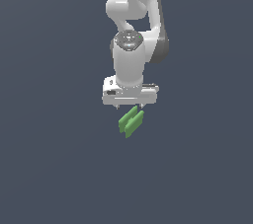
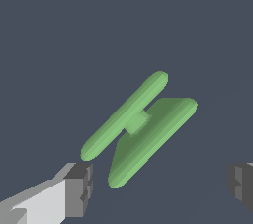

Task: Pick up the object and move it to a goal position.

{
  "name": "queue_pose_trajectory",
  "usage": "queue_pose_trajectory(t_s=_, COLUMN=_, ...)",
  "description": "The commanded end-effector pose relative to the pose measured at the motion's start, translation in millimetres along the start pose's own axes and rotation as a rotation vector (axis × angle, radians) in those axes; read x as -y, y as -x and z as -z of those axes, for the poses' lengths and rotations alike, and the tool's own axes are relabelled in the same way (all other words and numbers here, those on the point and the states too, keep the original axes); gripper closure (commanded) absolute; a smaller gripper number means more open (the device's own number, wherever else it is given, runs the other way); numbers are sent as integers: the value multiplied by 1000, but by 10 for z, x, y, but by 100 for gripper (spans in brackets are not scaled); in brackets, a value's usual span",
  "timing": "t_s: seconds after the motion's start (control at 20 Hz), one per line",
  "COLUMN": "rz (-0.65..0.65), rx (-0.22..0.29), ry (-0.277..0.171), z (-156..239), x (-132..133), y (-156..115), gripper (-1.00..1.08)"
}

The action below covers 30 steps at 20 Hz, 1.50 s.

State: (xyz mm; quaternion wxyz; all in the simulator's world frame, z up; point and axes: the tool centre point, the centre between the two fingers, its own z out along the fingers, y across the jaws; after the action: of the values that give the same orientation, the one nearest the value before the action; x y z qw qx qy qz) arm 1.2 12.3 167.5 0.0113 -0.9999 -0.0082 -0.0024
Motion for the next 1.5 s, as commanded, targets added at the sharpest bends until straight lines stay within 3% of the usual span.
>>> queue_pose_trajectory(t_s=0.0, rz=0, rx=0, ry=0, z=0, x=0, y=0, gripper=-92)
queue_pose_trajectory(t_s=0.85, rz=15, rx=8, ry=8, z=75, x=-15, y=-40, gripper=-92)
queue_pose_trajectory(t_s=1.45, rz=-128, rx=8, ry=10, z=20, x=5, y=-61, gripper=-92)
